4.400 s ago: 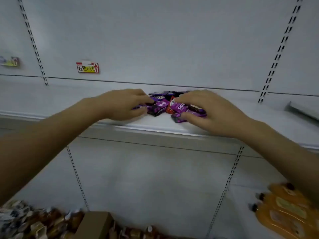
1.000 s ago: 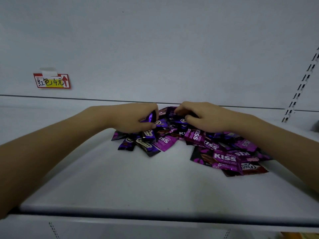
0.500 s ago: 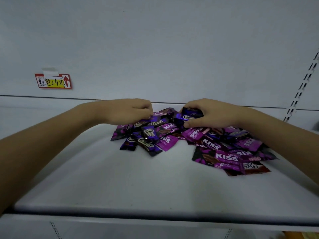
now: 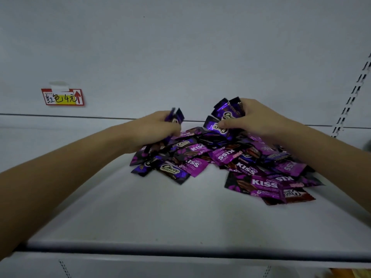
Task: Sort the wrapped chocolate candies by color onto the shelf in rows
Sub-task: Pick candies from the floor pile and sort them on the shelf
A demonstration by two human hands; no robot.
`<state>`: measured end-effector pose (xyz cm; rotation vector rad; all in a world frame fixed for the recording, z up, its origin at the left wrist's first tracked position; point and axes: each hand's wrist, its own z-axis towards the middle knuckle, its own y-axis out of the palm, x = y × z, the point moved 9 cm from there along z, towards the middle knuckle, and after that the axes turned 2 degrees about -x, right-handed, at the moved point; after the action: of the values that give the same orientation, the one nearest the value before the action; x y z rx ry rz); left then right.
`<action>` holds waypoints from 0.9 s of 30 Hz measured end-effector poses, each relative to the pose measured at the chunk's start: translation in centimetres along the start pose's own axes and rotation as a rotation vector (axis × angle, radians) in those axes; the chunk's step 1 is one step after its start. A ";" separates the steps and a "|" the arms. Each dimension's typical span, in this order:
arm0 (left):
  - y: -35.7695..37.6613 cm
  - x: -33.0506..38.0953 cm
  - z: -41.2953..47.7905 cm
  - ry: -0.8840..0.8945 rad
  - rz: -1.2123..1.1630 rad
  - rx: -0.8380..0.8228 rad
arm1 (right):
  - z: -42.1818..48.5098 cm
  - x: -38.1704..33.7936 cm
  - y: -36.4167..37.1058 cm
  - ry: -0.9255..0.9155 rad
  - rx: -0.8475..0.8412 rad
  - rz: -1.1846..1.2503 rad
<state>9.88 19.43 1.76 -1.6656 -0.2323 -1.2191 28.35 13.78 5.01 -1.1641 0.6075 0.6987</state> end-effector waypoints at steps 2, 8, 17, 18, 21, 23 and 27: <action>-0.5 -0.1 0.6 -0.034 -0.073 0.023 | 0.2 0.3 -0.2 0.028 0.018 0.046; 1.3 0.6 2.2 0.137 0.430 -0.068 | 0.3 1.7 0.0 0.126 0.011 0.085; 1.8 0.8 2.1 0.112 0.472 -0.055 | -0.2 1.2 0.4 0.065 -0.103 -0.301; 1.6 0.9 2.0 0.120 0.425 -0.041 | -0.3 1.1 0.7 0.052 -0.126 -0.367; 1.1 0.9 1.8 0.134 0.290 0.013 | -0.2 1.3 1.5 0.054 -0.178 -0.451; 0.8 0.5 1.9 0.132 0.189 0.038 | -0.2 1.6 2.0 0.081 -0.216 -0.493; 0.8 0.6 1.7 0.146 0.015 0.018 | -0.1 1.5 3.4 0.072 -0.292 -0.604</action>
<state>11.67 20.18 1.77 -1.5520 -0.1398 -1.3168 26.70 14.76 1.79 -1.5543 0.1878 0.2284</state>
